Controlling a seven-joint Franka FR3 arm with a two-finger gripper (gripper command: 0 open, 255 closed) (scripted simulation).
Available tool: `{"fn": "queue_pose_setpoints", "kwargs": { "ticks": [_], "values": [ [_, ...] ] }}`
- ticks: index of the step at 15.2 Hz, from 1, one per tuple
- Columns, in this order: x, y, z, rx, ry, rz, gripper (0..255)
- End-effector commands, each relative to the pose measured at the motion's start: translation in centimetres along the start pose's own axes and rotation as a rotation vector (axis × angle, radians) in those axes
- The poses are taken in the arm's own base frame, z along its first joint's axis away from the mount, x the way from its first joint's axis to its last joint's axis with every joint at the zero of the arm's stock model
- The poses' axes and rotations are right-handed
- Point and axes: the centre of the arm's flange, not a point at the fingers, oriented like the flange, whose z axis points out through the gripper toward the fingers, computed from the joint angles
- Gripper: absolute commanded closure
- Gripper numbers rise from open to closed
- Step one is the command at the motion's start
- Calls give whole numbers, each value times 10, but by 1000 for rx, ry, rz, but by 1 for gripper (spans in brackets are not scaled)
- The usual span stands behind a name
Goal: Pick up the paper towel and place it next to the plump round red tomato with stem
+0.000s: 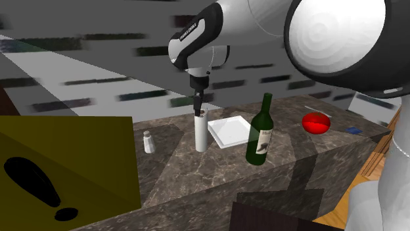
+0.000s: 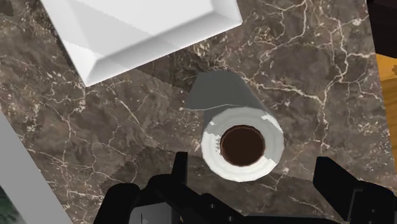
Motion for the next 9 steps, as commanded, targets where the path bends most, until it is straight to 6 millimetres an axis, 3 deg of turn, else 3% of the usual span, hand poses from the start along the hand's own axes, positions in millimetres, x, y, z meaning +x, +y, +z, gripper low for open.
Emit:
{"fn": "queue_pose_setpoints", "kwargs": {
  "ticks": [1,6,9],
  "values": [
    [3,5,11,0,1,-4,0],
    [3,5,41,0,1,-4,0],
    [3,5,41,0,1,-4,0]
  ]
}}
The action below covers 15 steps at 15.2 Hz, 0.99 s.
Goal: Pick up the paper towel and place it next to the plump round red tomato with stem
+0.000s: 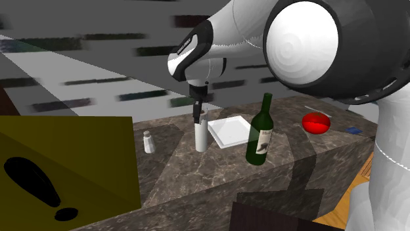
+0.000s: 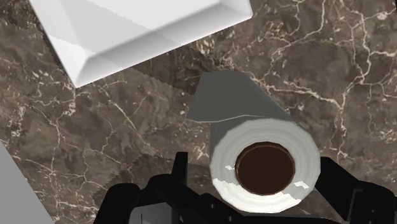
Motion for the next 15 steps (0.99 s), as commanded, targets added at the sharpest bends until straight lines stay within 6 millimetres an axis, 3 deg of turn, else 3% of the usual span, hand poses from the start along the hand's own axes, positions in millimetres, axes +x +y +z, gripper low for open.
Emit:
{"fn": "queue_pose_setpoints", "kwargs": {
  "ticks": [1,5,6,15],
  "values": [
    [0,0,1,0,0,0,0],
    [0,0,1,0,0,0,0],
    [0,0,1,0,0,0,255],
    [0,0,1,0,0,0,255]
  ]
}}
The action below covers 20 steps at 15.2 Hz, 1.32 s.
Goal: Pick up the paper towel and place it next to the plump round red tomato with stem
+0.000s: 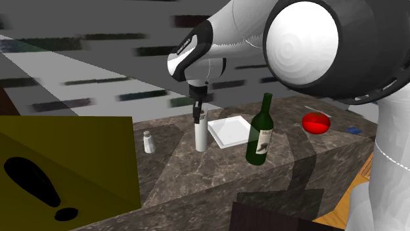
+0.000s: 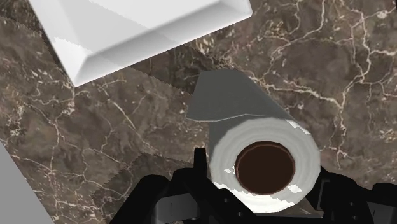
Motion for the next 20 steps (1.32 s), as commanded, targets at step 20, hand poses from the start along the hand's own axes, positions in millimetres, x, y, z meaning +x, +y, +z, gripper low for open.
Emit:
{"fn": "queue_pose_setpoints", "kwargs": {
  "ticks": [20],
  "values": [
    [5,6,-105,-1,-1,1,255]
  ]
}}
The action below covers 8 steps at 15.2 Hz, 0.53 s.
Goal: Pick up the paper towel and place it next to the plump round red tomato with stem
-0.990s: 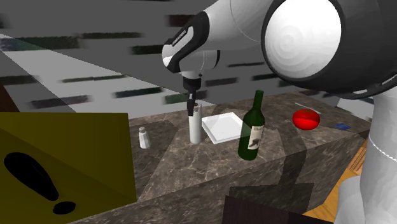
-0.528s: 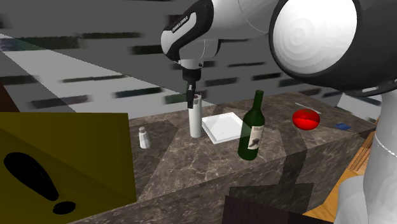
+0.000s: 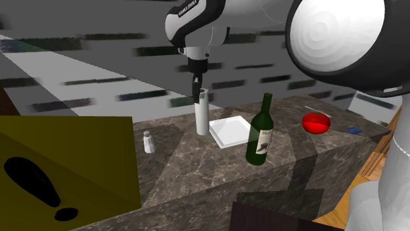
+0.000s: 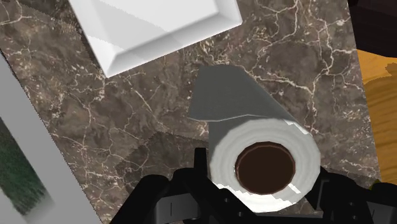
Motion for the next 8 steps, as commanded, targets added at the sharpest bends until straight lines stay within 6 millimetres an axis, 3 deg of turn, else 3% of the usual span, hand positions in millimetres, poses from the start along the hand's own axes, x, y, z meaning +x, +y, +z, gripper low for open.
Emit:
{"fn": "queue_pose_setpoints", "kwargs": {
  "ticks": [1,8],
  "values": [
    [1,1,-11,0,0,0,255],
    [3,3,-48,0,0,0,255]
  ]
}}
